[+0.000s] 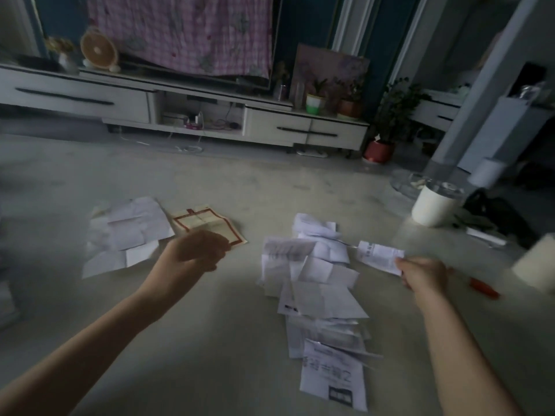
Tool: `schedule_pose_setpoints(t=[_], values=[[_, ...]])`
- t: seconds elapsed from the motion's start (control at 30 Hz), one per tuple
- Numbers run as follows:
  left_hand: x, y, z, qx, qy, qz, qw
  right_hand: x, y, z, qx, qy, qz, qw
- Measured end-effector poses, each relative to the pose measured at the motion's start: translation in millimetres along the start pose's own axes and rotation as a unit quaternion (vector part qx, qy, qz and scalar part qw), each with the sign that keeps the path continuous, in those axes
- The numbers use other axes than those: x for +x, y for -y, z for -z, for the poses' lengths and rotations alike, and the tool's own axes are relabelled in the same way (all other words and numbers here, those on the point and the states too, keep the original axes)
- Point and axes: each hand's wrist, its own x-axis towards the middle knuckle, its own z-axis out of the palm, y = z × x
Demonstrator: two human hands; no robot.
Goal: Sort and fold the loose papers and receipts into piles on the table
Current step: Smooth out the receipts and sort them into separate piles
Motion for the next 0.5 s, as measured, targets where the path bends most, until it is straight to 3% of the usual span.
schedule_pose_setpoints(t=[0.1,0.2,0.37,0.5], values=[[0.3,0.4,-6.3,0.178,-0.023,-0.1,0.979,1.6,4.5,6.5,-0.097,-0.015,0.06,0.993],[6.4,3.0,-1.2,0.326,-0.066,-0.15,0.931,-2.5,20.0,28.1,-0.079,-0.044,0.086,0.992],[26.1,20.6,17.3,0.432,-0.043,-0.084,0.897,-26.6,58.2,42.9,0.015,-0.086,0.127,0.988],[36.4,31.9,5.8,0.484,0.013,-0.08,0.871,-68.7,106.8,20.3,0.073,-0.011,0.239,0.968]])
